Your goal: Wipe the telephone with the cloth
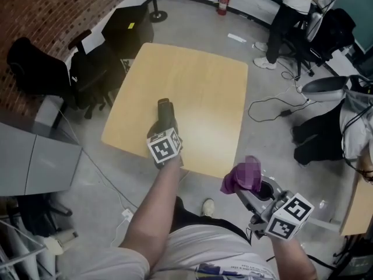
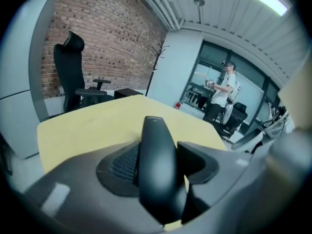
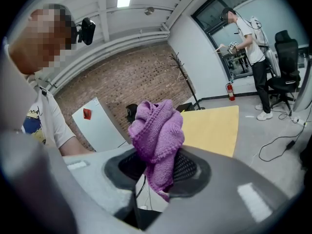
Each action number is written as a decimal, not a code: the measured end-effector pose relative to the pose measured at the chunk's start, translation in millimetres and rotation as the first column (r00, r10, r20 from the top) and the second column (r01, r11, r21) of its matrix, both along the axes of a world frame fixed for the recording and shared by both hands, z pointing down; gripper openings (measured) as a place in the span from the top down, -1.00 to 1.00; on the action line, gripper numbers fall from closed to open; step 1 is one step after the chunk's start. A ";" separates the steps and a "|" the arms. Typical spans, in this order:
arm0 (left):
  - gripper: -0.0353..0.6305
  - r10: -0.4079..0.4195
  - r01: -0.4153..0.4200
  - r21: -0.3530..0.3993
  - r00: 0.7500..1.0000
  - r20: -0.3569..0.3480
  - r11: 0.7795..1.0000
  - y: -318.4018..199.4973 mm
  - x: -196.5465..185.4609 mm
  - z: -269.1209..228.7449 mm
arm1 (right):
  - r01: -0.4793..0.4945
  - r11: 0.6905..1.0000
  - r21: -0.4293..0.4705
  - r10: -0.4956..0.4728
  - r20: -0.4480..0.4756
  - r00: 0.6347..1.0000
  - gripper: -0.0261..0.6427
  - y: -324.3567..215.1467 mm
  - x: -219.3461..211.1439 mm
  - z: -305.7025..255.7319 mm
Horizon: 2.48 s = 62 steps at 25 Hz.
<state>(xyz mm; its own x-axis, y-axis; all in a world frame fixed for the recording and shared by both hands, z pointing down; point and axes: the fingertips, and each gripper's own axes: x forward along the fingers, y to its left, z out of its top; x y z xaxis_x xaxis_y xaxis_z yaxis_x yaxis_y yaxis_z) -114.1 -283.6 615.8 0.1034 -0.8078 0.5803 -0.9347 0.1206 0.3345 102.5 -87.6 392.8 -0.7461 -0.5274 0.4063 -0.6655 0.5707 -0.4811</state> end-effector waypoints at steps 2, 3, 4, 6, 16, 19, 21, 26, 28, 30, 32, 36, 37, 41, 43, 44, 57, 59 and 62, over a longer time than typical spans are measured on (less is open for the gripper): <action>0.13 0.007 -0.007 -0.011 1.000 0.027 1.000 -0.4 0.9 4.9 | -0.008 1.000 -0.009 0.008 -0.003 1.000 0.56 0.5 5.4 3.0; 0.13 0.012 -0.011 -0.015 0.999 0.040 1.000 -0.6 1.2 6.9 | -0.012 1.000 -0.012 0.012 -0.003 1.000 0.56 0.1 7.2 4.0; 0.13 0.017 -0.016 -0.019 0.998 0.053 1.000 -1.1 1.3 8.8 | -0.015 1.000 -0.014 0.015 -0.002 1.000 0.56 -0.6 8.4 4.6; 0.13 0.023 -0.021 -0.027 0.997 0.076 0.999 -1.8 0.5 12.0 | -0.018 1.000 -0.014 0.018 -0.001 1.000 0.56 -2.3 8.9 5.3; 0.13 0.070 -0.056 -0.114 0.989 0.127 0.992 4.3 8.0 18.5 | -0.013 1.000 -0.014 0.013 0.013 1.000 0.56 -1.3 5.5 9.6; 0.12 0.061 -0.040 -0.146 0.988 0.143 0.988 5.6 1.3 22.2 | -0.013 1.000 -0.013 0.014 0.016 1.000 0.56 -3.0 3.1 10.0; 0.12 0.053 -0.022 -0.181 0.983 0.174 0.983 8.5 -7.9 25.1 | -0.011 1.000 -0.014 0.011 0.013 1.000 0.56 -3.6 0.2 10.2; 0.05 0.060 -0.023 -0.203 0.982 0.181 0.979 13.5 -15.4 28.4 | 0.001 1.000 -0.009 -0.001 -0.013 1.000 0.56 -1.5 -3.7 13.9; 0.00 0.073 -0.039 -0.203 0.984 0.162 0.978 13.7 -13.4 28.8 | 0.005 1.000 -0.008 -0.005 -0.012 1.000 0.56 -0.8 -5.7 14.1; -0.04 0.087 -0.056 -0.208 0.985 0.146 0.977 13.4 -11.9 29.5 | 0.010 1.000 -0.006 -0.010 -0.009 1.000 0.56 -1.3 -9.3 14.2; -0.04 0.099 -0.073 -0.182 0.986 0.138 0.981 9.9 -12.2 25.1 | 0.018 1.000 -0.003 -0.018 -0.011 1.000 0.56 -1.9 -15.3 15.7; -0.11 0.130 -0.115 -0.123 0.984 0.123 0.986 7.4 -12.2 12.7 | 0.036 0.999 0.011 -0.036 -0.034 0.999 0.56 -4.4 -25.6 20.7; -0.12 0.144 -0.129 -0.119 0.981 0.131 0.984 8.9 -12.8 10.3 | 0.040 0.999 0.013 -0.039 -0.034 0.999 0.56 -5.3 -28.2 22.1; -0.14 0.193 -0.182 -0.083 0.969 0.157 0.980 17.8 -12.2 7.2 | 0.065 0.998 0.018 -0.064 -0.035 0.997 0.56 -6.1 -36.5 29.5; -0.15 0.203 -0.194 -0.068 0.966 0.163 0.979 24.4 -13.6 3.9 | 0.076 0.997 0.025 -0.075 -0.031 0.997 0.56 -6.8 -40.5 33.2; -0.16 0.207 -0.200 -0.061 0.965 0.161 0.978 27.5 -15.0 1.2 | 0.080 0.996 0.034 -0.079 -0.031 0.996 0.56 -8.2 -43.2 34.4; -0.17 0.257 -0.268 0.019 0.941 0.221 0.963 109.1 -17.6 -75.5 | 0.220 0.971 0.096 -0.215 -0.058 0.975 0.56 20.3 -48.9 31.4; -0.17 0.248 -0.262 0.042 0.946 0.207 0.964 129.6 -8.5 -95.7 | 0.243 0.965 0.096 -0.240 -0.038 0.970 0.56 34.1 -41.5 25.2; -0.16 0.239 -0.258 0.094 0.956 0.172 0.962 161.5 14.6 -127.7 | 0.286 0.952 0.112 -0.283 -0.037 0.958 0.56 57.3 -27.6 18.4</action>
<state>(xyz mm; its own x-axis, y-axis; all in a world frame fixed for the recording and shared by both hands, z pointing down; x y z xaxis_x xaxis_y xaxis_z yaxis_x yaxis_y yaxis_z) -99.5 -122.1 488.1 0.2238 -0.8298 0.5113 -0.9721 -0.1523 0.1783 74.9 -30.3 411.3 -0.8643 -0.3385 0.3720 -0.4763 0.7887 -0.3888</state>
